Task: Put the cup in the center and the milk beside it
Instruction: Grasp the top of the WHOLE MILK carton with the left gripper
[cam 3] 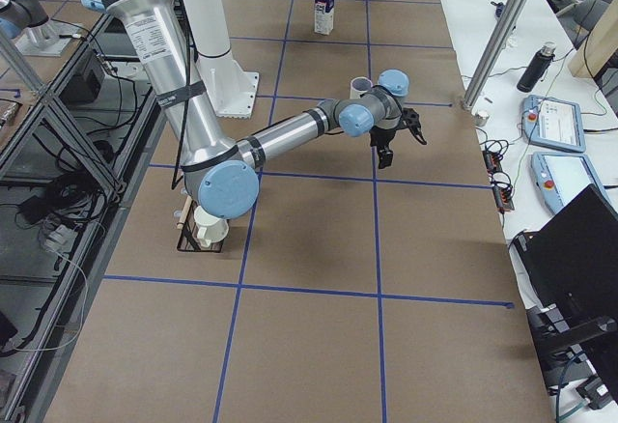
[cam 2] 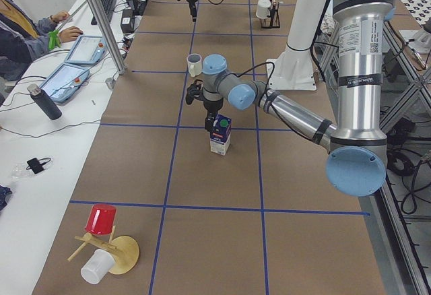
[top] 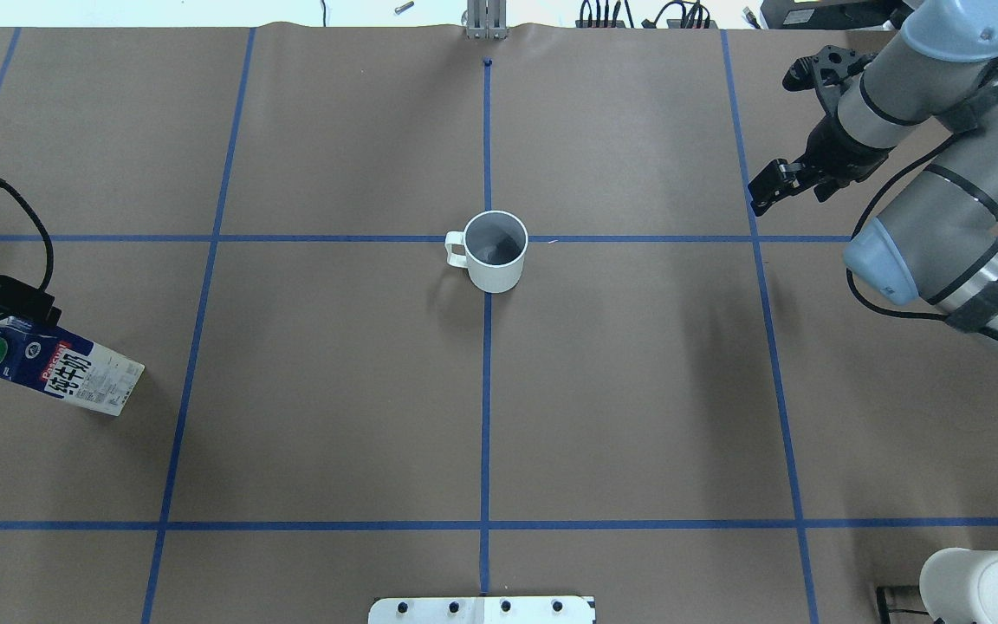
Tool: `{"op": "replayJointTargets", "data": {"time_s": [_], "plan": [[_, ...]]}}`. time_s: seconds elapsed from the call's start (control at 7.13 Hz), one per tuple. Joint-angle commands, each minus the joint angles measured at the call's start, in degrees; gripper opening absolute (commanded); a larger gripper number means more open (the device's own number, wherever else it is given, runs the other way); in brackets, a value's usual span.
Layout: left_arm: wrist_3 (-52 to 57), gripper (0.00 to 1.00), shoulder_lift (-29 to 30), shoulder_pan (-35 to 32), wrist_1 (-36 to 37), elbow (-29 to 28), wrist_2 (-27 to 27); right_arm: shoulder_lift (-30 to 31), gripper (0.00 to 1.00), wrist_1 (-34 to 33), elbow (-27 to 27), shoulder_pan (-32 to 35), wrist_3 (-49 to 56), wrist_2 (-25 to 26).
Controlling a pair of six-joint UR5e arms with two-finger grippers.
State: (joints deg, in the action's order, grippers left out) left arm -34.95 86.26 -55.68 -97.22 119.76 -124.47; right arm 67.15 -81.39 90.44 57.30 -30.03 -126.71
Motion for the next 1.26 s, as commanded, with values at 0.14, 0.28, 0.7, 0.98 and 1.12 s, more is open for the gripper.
{"op": "replayJointTargets", "data": {"time_s": [0.14, 0.28, 0.7, 0.98, 1.12], "plan": [[-2.39, 0.98, -0.05, 0.92, 0.02, -1.19, -3.23, 1.31, 1.0, 0.0, 0.09, 1.76, 0.32, -0.55], [-2.49, 0.98, -0.04, 0.92, 0.1, -1.28, -3.33, 1.32, 1.0, 0.0, 0.09, 1.94, 0.32, -0.56], [-2.4, 0.97, -0.13, 1.01, 0.1, -2.07, -3.15, 1.49, 1.0, 0.0, 0.09, 2.72, 0.41, -0.73], [-2.4, 0.97, -0.13, 0.92, 0.1, -2.77, -2.98, 2.2, 1.0, 0.0, 0.18, 3.43, 0.58, -0.99], [-2.58, 0.94, -0.13, 0.92, 0.1, -2.43, -3.15, 2.2, 1.0, 0.0, 0.26, 3.52, 0.58, -0.99]]}}
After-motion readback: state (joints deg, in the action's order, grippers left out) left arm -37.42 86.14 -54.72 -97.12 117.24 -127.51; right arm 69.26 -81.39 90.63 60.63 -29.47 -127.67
